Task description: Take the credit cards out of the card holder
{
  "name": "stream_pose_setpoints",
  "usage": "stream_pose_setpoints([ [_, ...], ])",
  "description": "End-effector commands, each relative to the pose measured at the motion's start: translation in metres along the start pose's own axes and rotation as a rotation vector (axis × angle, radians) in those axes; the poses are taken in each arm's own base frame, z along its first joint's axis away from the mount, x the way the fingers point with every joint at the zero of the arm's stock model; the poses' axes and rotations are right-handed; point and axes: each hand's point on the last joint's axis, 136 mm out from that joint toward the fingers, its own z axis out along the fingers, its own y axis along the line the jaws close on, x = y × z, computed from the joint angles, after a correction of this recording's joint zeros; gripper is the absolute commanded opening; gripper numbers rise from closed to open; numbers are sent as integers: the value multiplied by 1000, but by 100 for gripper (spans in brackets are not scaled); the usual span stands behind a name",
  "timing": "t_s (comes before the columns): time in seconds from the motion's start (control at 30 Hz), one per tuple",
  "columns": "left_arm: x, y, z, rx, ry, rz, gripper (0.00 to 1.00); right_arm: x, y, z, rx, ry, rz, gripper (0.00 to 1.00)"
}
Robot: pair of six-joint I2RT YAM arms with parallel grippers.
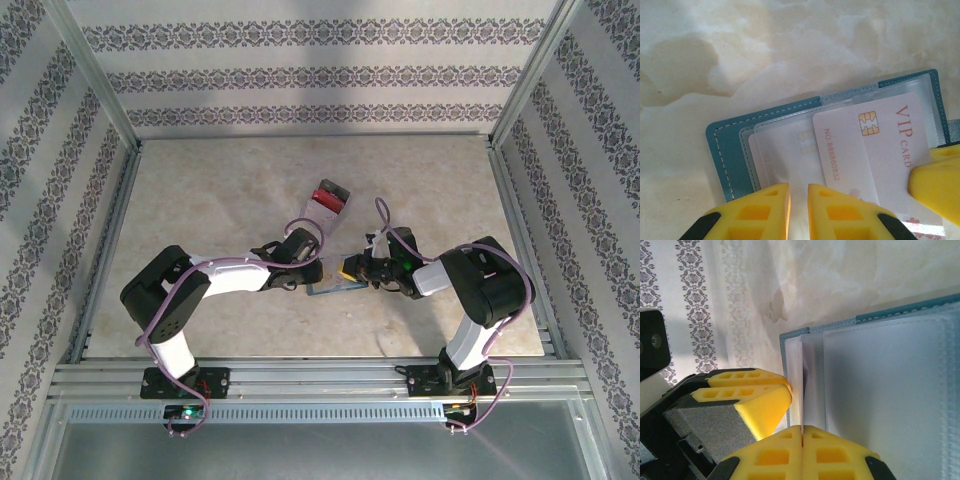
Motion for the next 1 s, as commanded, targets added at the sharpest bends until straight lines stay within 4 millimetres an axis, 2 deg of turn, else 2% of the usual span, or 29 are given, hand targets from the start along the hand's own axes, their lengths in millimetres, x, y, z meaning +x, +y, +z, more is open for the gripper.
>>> stream_pose_setpoints([
  [0.0,9,11,-4,-40,31,-10,18,-4,2,-5,-12,-23,-32,3],
  [0.7,-2,19,-16,-67,1,6,18,-4,-4,-15,28,-46,-29,2],
  [0.97,-4,15,-18,-51,-2,8,24,-2,-7,-16,53,-42,-34,2],
])
